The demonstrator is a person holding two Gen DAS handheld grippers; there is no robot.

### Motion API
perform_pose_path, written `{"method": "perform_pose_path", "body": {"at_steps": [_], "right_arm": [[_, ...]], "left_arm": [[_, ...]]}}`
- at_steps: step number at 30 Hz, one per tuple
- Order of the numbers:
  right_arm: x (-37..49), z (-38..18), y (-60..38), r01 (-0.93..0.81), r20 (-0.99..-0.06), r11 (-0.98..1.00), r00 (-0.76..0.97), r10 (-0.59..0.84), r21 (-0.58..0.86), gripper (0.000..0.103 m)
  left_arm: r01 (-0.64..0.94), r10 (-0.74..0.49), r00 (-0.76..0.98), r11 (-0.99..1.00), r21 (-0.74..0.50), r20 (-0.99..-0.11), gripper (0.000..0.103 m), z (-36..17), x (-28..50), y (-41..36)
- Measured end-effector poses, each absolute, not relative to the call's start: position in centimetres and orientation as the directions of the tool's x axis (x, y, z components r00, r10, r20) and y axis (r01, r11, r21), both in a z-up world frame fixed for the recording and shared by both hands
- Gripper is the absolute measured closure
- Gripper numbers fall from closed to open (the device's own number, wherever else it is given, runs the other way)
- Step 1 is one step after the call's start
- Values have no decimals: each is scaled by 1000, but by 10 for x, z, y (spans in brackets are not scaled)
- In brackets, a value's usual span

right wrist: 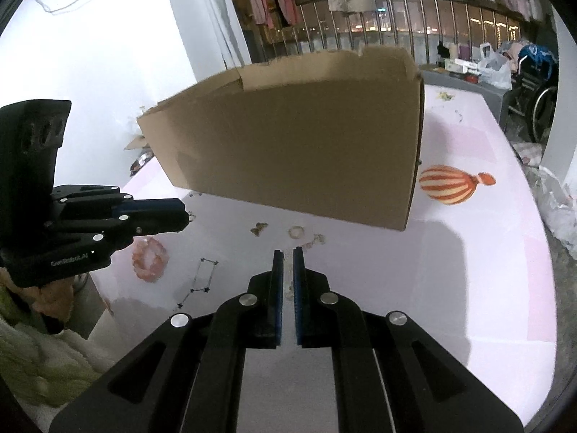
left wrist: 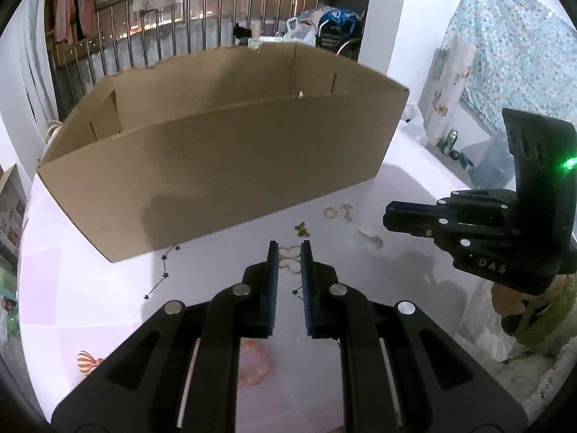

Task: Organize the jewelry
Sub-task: 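Carry the earrings into the box with the left gripper while the right carries the silver piece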

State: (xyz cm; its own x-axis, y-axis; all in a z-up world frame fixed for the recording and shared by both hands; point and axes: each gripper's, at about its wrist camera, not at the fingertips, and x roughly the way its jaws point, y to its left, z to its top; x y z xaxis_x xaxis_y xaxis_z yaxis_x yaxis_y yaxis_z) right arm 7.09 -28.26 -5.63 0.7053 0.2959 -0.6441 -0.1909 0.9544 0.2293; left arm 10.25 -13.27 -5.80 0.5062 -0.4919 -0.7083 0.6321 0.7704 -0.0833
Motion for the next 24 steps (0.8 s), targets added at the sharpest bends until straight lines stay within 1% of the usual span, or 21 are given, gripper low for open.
{"method": "perform_pose_path", "body": {"at_steps": [6,11,14,16,19,21,24], "right_arm": [[57,-28,-279,-201,-601,959,748,283,202,97],[55,9,-277,-243,-532,957,795,291,161,97],[63,31,-279,-272,-497,953,813,303,136,97],[73,44,-282,-291,-472,949,823,315,125,97],[99,55,-290,-306,-461,945,826,326,120,97],[116,56,-294,-312,-469,940,816,338,135,97],[144,55,-297,-317,-500,937,794,345,144,97]], "left_arm": [[655,-530,539,753,-70,-654,92,-32,88,-127],[680,-579,568,731,-64,-585,92,1,80,-119],[680,-590,599,732,-44,-541,92,27,89,-117],[678,-595,604,733,-50,-530,92,38,100,-116],[682,-606,591,728,-71,-532,92,50,128,-119],[691,-615,567,717,-89,-548,92,56,151,-125],[688,-615,504,710,-150,-606,92,51,196,-140]]}}
